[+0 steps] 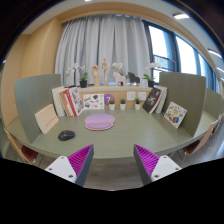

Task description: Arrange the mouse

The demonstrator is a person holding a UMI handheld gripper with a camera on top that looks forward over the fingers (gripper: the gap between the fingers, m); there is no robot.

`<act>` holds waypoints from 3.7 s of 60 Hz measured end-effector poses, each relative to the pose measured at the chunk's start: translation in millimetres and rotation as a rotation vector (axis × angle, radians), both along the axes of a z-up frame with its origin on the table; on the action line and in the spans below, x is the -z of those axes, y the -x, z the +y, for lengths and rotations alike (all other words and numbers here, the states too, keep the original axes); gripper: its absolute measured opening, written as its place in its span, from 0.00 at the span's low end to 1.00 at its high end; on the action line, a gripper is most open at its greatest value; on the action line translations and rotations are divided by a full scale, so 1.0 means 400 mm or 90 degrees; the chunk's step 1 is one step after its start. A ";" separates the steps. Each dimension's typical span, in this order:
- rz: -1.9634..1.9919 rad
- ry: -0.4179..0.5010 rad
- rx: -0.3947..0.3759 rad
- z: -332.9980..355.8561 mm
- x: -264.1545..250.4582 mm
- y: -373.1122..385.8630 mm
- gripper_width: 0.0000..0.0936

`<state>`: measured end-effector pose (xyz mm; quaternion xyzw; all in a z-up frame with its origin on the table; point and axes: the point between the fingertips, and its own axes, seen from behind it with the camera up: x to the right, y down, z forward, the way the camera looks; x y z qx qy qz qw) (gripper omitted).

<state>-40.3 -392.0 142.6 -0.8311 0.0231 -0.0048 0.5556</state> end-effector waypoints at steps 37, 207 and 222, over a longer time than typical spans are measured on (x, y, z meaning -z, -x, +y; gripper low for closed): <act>0.016 0.137 -0.103 0.238 0.326 0.626 0.87; -0.026 0.356 -0.055 1.080 0.383 0.216 0.93; -0.063 0.304 -0.052 0.994 0.122 0.242 0.92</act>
